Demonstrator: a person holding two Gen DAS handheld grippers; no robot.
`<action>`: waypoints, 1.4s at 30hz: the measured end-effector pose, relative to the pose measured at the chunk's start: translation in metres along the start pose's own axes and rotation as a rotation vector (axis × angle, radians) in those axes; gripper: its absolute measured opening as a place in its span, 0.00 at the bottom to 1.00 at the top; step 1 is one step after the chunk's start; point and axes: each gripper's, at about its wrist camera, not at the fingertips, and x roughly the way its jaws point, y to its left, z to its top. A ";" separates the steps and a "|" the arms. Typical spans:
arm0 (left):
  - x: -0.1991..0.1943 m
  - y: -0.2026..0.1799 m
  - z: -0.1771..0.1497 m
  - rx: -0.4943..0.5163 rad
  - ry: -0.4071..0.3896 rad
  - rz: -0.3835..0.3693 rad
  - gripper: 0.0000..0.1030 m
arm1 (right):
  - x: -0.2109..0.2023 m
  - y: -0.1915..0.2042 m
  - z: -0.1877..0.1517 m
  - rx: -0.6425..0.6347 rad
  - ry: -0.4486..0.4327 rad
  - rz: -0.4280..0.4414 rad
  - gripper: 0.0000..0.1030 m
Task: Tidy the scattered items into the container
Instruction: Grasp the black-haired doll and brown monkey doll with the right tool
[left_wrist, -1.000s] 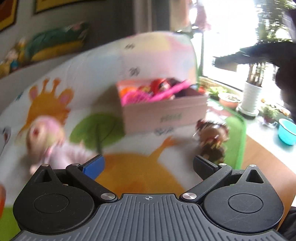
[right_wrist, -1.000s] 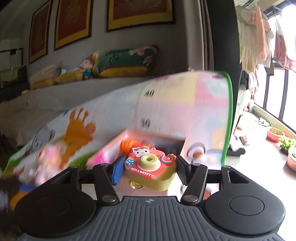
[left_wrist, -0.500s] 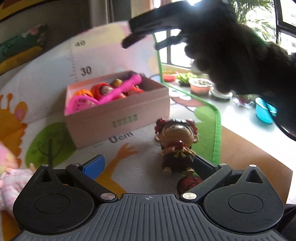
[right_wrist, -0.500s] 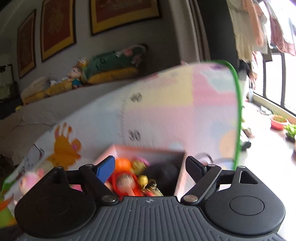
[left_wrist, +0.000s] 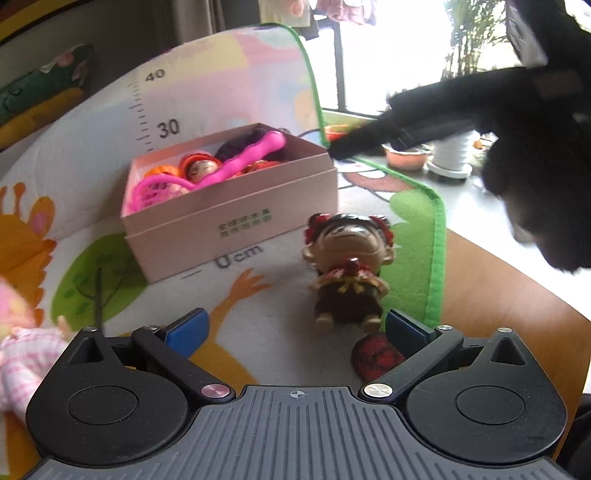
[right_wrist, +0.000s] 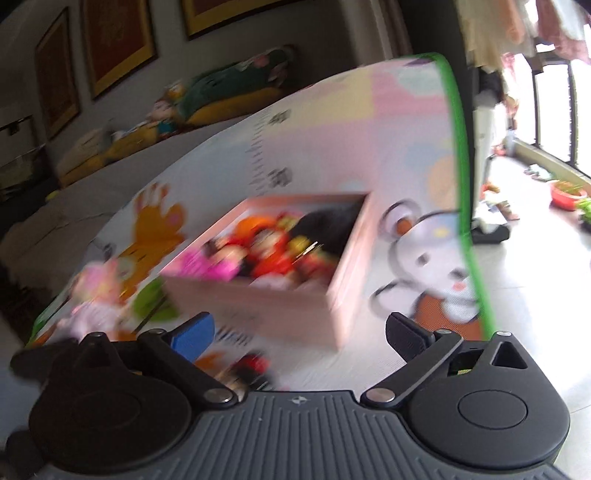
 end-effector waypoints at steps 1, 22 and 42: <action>-0.002 0.001 -0.001 -0.002 0.004 0.013 1.00 | 0.000 0.008 -0.006 -0.028 0.007 0.017 0.98; -0.042 0.053 -0.036 -0.229 0.065 0.121 1.00 | 0.044 0.053 -0.040 -0.334 0.162 -0.007 0.96; -0.058 0.053 -0.046 -0.270 0.021 0.092 1.00 | 0.006 0.058 -0.043 -0.435 0.139 -0.003 1.00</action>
